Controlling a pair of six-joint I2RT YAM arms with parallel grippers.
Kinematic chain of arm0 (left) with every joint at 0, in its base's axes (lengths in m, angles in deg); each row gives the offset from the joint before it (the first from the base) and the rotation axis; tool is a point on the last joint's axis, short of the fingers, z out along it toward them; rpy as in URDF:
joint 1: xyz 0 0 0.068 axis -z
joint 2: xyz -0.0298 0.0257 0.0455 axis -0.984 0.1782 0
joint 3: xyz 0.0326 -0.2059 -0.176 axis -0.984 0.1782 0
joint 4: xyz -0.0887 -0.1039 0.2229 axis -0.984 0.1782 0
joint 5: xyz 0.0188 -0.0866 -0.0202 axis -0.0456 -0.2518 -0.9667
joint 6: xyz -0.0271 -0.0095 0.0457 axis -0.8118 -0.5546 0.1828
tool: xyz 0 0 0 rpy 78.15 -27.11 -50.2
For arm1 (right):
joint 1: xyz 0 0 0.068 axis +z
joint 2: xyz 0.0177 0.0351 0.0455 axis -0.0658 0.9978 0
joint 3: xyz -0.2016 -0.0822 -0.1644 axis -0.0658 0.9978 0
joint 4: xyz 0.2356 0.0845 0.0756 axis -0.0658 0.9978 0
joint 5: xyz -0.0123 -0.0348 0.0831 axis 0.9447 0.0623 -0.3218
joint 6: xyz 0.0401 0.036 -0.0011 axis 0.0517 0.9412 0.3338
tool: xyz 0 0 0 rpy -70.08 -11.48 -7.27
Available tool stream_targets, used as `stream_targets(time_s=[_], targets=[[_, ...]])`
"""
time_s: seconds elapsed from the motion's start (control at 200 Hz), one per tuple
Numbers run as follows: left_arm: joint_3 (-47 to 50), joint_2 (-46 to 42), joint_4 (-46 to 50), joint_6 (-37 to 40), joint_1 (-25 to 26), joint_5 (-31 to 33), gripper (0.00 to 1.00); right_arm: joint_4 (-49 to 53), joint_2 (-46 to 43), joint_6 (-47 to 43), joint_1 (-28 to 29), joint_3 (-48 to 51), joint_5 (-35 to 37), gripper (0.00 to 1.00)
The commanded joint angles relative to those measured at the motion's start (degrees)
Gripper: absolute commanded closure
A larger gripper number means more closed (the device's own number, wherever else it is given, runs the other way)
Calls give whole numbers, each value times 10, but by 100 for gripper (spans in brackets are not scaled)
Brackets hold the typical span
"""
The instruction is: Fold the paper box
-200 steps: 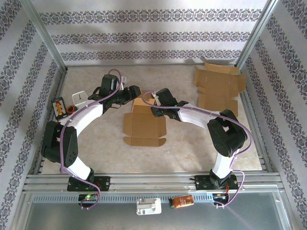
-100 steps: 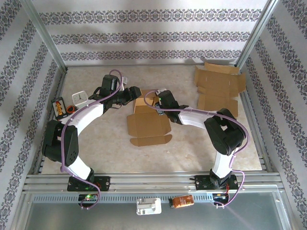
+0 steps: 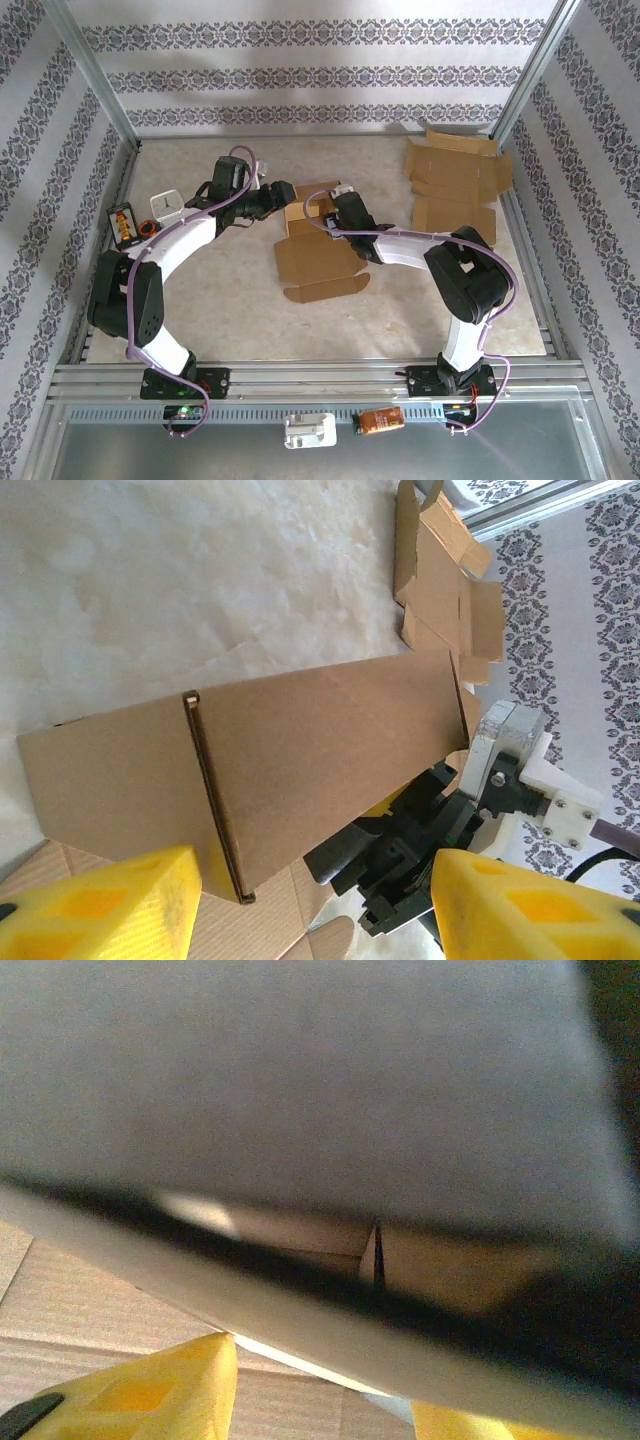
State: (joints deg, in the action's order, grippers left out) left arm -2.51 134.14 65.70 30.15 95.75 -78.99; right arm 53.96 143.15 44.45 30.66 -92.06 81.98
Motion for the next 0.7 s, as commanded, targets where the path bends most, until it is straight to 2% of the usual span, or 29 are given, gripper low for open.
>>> stream_targets(time_s=[0.0, 0.18, 0.23, 0.325, 0.405, 0.455, 0.595, 0.695], targets=[[-9, 2, -2, -1, 2, -13, 38, -3, 11, 7, -12, -13, -13, 58], [-7, -2, 0, -1, 1, -9, 38, -4, 25, 19, -18, -11, -8, 90], [-6, -3, 0, 0, 1, -7, 38, 14, 27, 26, -17, -15, 14, 93], [-5, -3, 2, 2, 0, -5, 38, 46, 27, 37, -15, -21, 54, 93], [-6, -2, 1, 3, 1, -7, 38, 28, 25, 32, -16, -12, 45, 85], [-5, -2, 1, 3, 0, -8, 38, 15, 26, 26, -18, -10, 19, 74], [-5, -1, 2, 5, -4, -10, 38, -3, 14, 16, -29, -4, -61, 58], [-5, -6, 7, 13, -9, -1, 37, -27, -8, 11, -35, 18, -83, 48]])
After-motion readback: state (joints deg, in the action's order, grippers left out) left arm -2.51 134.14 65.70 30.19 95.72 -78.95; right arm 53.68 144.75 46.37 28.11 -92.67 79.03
